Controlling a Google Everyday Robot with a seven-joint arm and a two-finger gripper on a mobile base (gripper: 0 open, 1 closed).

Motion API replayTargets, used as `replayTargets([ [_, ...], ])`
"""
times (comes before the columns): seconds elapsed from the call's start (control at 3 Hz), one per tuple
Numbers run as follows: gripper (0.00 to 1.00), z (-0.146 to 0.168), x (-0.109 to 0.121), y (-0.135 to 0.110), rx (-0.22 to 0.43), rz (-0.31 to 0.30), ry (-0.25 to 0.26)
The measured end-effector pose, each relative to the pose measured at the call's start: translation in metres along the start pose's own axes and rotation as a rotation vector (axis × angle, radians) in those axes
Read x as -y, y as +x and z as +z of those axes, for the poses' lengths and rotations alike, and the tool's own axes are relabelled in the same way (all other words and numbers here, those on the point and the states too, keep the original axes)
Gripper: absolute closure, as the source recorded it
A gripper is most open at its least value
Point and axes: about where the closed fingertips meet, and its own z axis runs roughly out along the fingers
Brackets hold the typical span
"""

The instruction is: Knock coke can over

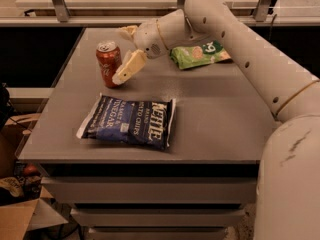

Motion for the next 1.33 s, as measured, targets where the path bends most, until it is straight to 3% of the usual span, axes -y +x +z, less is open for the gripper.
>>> replayTargets([
  [0.33, 0.00, 0.0130, 0.0000, -0.0014, 0.047, 0.012, -0.033],
  [0.67, 0.18, 0.0196, 0.0011, -0.0026, 0.079, 0.016, -0.055],
  [1.33, 0.64, 0.0193, 0.0021, 0.0016, 0.127, 0.042, -0.061],
])
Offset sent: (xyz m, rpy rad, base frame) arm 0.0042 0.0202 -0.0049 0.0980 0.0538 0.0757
